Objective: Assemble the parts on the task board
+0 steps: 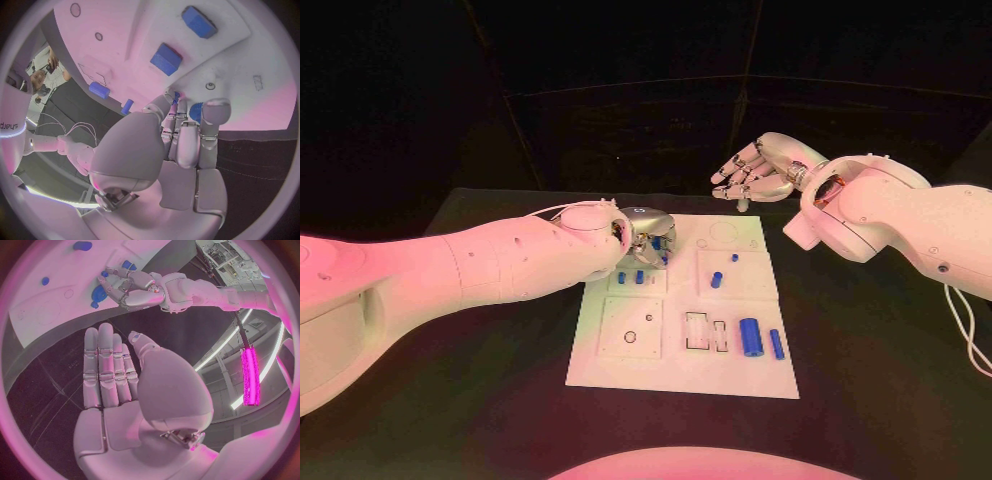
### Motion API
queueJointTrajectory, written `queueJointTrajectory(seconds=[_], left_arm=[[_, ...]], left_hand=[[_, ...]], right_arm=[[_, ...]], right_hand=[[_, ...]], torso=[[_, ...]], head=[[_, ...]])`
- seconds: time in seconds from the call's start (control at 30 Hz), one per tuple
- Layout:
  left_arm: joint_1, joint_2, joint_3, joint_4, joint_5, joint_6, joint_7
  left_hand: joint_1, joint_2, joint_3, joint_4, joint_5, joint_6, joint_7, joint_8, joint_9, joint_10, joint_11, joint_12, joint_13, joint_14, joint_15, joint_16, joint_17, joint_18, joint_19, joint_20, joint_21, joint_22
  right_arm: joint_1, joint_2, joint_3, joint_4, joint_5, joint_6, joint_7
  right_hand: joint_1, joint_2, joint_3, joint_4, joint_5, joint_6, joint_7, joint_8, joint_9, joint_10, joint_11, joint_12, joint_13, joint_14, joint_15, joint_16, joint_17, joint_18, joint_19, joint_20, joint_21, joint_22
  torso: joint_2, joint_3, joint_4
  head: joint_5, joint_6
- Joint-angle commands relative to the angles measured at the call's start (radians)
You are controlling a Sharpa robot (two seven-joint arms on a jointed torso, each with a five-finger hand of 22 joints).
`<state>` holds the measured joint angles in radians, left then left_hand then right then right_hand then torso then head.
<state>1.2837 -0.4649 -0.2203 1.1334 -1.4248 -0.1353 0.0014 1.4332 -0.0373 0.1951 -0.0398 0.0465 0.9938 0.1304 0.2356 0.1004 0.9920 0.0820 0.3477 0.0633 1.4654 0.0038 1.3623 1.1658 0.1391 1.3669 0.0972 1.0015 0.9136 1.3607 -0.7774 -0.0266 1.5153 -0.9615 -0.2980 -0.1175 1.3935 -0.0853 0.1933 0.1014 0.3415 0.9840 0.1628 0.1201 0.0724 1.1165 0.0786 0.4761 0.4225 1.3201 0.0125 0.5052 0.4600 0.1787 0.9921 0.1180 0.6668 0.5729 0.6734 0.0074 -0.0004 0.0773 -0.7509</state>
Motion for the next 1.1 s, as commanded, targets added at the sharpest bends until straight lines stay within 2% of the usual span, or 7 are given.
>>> queueJointTrajectory(seconds=[0.03,0.43,0.57,0.7,0.9,1.1], left_arm=[[0.000,0.002,0.000,-0.003,-0.010,0.015,-0.011],[-0.001,0.007,0.000,-0.010,-0.010,0.025,-0.018],[-0.002,0.010,0.000,-0.013,-0.010,0.022,-0.015],[-0.003,0.012,0.000,-0.015,-0.010,0.004,-0.009],[-0.005,0.006,0.000,-0.010,-0.009,-0.038,0.002],[-0.005,-0.015,0.002,0.015,0.003,-0.087,0.015]], left_hand=[[0.002,0.010,0.008,-0.001,0.002,0.011,0.000,-0.008,-0.002,0.005,0.000,-0.007,-0.001,0.016,-0.007,0.004,-0.002,-0.007,0.008,0.000,0.004,0.002],[-0.001,0.011,0.036,-0.005,0.002,0.020,0.002,-0.019,-0.010,0.025,-0.001,-0.026,0.000,0.018,-0.007,0.008,-0.002,-0.011,0.014,-0.001,0.021,0.022],[0.011,0.024,0.064,-0.013,0.002,0.038,0.002,-0.019,-0.011,0.056,-0.007,-0.028,0.001,0.020,-0.012,0.011,-0.002,-0.016,0.024,-0.004,0.048,0.053],[0.014,0.031,0.098,-0.022,0.002,0.061,0.003,-0.020,-0.011,0.087,-0.012,-0.040,0.001,0.021,-0.015,0.013,-0.004,-0.021,0.033,-0.009,0.075,0.083],[0.004,0.022,0.140,-0.034,0.002,0.074,0.006,-0.034,-0.016,0.114,-0.011,-0.071,0.001,0.023,-0.016,0.016,-0.006,-0.027,0.040,-0.010,0.102,0.115],[-0.008,0.010,0.167,-0.042,0.002,0.080,0.009,-0.045,-0.019,0.128,-0.009,-0.093,0.001,0.025,-0.015,0.018,-0.007,-0.030,0.042,-0.009,0.114,0.129]], right_arm=[[0.002,0.001,0.001,0.001,-0.002,-0.001,0.010],[0.002,0.001,0.001,0.001,-0.002,-0.001,0.010],[0.002,0.002,0.001,0.002,-0.002,-0.002,0.011],[0.002,0.002,0.001,0.002,-0.002,-0.002,0.012],[0.002,0.002,0.001,0.002,-0.002,-0.004,0.013],[0.002,0.000,0.001,0.001,-0.002,-0.006,0.013]], right_hand=[[-0.001,0.000,-0.001,0.004,0.003,-0.003,0.002,0.005,0.001,-0.006,0.000,0.004,-0.001,-0.004,-0.001,-0.005,0.001,0.003,0.002,0.005,-0.007,-0.001],[-0.001,0.000,-0.001,0.004,0.003,-0.003,0.002,0.005,0.001,-0.006,0.000,0.004,-0.001,-0.004,-0.001,-0.005,0.001,0.003,0.002,0.005,-0.007,-0.001],[-0.001,0.000,-0.001,0.004,0.003,-0.003,0.002,0.005,0.001,-0.006,0.000,0.004,-0.001,-0.004,-0.001,-0.005,0.001,0.003,0.002,0.005,-0.007,-0.001],[-0.001,0.000,-0.001,0.005,0.003,-0.003,0.002,0.006,0.001,-0.006,0.000,0.004,-0.002,-0.004,-0.001,-0.005,0.002,0.003,0.002,0.005,-0.007,-0.001],[-0.002,0.000,-0.001,0.005,0.003,-0.003,0.003,0.006,0.001,-0.006,0.000,0.005,-0.002,-0.004,-0.001,-0.005,0.002,0.003,0.002,0.005,-0.007,-0.001],[-0.002,0.000,-0.001,0.006,0.004,-0.003,0.002,0.006,0.001,-0.006,0.000,0.005,-0.002,-0.004,-0.001,-0.005,0.003,0.003,0.002,0.005,-0.008,-0.001]], torso=[[0.000,-0.0002,-0.0003],[0.000,-0.0002,0.0004],[0.000,-0.0003,0.0006],[-0.001,-0.0001,0.0007],[0.000,-0.0007,0.0009],[0.000,-0.0004,0.0015]], head=[[0.000,0.000],[0.000,-0.004],[0.000,-0.004],[0.001,-0.004],[-0.001,-0.002],[-0.002,0.000]])
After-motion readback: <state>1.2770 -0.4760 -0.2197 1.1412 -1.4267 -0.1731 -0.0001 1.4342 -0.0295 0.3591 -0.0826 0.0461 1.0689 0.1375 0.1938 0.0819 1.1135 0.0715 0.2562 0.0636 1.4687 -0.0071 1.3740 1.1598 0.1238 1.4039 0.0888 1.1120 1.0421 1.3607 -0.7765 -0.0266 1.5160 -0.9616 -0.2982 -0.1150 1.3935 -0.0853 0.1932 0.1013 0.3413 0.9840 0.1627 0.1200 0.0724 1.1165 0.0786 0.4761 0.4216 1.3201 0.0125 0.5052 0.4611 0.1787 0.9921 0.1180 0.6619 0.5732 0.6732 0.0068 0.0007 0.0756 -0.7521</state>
